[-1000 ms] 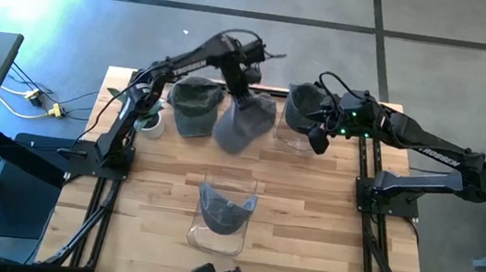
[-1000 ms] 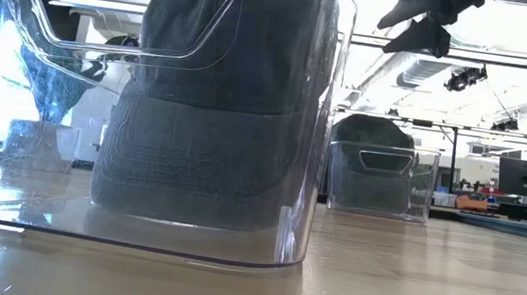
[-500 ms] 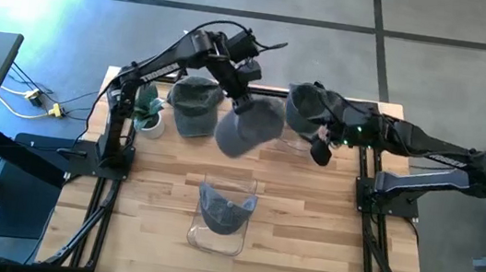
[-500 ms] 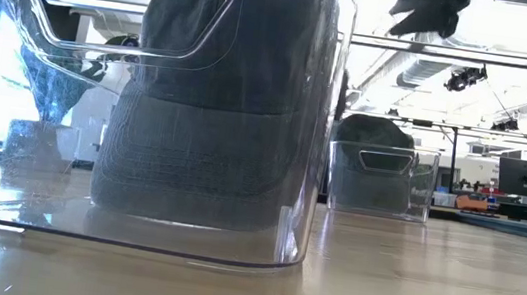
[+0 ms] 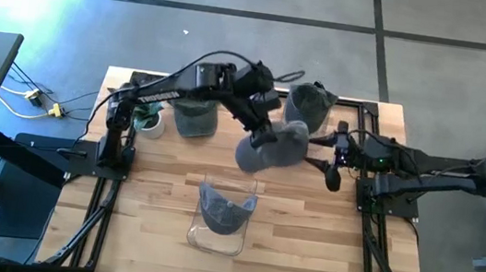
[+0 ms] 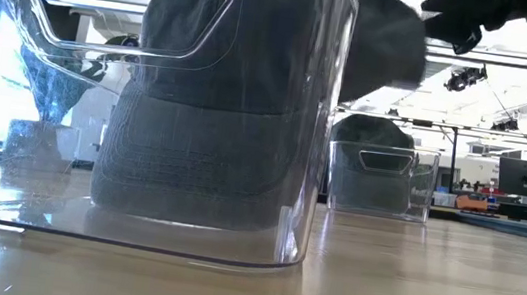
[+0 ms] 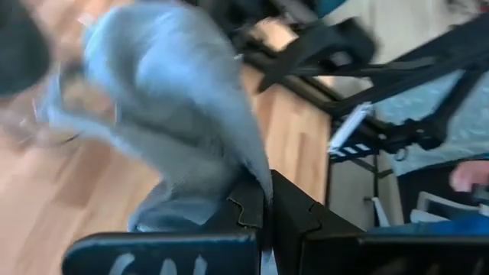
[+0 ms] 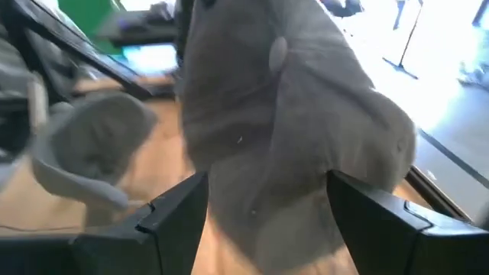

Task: Pick & Place hat
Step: Put the gray cap into the bottom transparent bin

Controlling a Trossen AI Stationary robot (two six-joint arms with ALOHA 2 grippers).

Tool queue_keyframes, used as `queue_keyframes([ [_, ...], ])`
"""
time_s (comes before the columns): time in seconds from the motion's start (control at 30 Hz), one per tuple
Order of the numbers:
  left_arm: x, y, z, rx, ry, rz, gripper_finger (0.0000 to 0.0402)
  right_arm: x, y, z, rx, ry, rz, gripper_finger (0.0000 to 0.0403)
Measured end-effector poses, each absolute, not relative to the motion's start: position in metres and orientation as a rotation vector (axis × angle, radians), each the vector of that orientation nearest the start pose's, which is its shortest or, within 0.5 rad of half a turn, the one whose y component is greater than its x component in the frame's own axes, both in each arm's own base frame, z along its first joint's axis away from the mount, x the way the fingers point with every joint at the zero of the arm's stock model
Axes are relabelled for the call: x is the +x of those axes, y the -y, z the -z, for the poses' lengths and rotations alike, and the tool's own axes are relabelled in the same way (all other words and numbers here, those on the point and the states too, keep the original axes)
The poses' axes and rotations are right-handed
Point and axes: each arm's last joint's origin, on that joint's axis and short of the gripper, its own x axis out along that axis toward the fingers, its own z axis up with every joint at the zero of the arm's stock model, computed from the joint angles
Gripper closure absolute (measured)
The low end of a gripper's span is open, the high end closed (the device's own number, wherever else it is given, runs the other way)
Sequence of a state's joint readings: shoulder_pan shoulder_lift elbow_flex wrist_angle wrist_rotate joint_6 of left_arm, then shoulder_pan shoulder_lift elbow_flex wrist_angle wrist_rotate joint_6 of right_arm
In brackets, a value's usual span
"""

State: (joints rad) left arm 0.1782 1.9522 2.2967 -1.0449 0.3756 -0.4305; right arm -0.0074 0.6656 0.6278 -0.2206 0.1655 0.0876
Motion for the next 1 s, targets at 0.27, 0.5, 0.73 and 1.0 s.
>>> queue_keyframes([
  [0.27,0.408,-0.037,-0.438,-0.58,-0.59,0.111,0.0401,0.166,0.005,-0.266,0.084,-0.185,0.19,0.0139],
  [0.5,0.409,-0.035,-0.439,-0.578,-0.576,0.105,0.0401,0.176,-0.003,-0.274,0.196,-0.098,-0.076,0.0198],
  [0.73,0.406,-0.034,-0.436,-0.517,-0.614,0.148,0.0401,0.162,-0.017,-0.287,0.431,-0.086,-0.421,0.0388],
  [1.0,0.408,-0.022,-0.439,-0.403,-0.574,0.467,0.0359,0.143,-0.036,-0.344,0.499,0.091,-0.787,0.0396],
])
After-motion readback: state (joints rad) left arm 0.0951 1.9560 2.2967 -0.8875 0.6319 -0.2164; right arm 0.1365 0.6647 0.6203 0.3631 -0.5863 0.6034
